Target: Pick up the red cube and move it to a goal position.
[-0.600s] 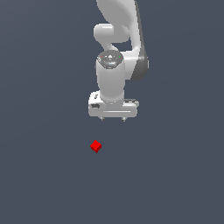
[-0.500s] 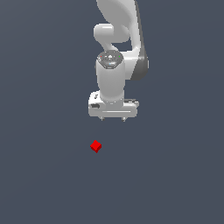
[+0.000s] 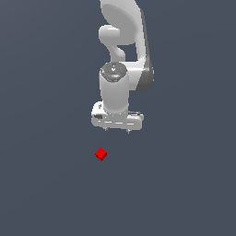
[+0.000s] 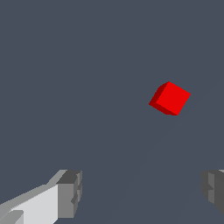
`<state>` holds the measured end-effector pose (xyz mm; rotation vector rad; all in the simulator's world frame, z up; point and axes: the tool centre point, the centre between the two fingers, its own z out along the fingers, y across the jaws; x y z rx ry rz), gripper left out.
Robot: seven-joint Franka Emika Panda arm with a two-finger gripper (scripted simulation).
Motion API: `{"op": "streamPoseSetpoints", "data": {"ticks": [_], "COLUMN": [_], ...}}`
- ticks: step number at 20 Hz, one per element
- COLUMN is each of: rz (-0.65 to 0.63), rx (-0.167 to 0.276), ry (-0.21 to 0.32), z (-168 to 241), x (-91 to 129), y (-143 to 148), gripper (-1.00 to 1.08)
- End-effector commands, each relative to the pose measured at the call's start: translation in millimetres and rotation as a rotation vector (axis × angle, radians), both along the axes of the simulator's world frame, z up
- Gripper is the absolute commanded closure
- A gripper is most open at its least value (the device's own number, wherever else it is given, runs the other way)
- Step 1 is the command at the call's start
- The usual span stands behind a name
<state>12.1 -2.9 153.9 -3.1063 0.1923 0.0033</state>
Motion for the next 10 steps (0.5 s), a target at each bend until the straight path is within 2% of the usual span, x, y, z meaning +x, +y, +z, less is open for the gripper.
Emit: {"op": "streamPoseSetpoints", "data": {"ticks": [1, 10], "rz": [-0.043, -0.287], "rx": [-0.003, -0.018], "ry": [0.001, 0.004], "z": [-11, -73], "x": [6, 37], "y": [-5, -39], "gripper": [-0.92, -0.92]}}
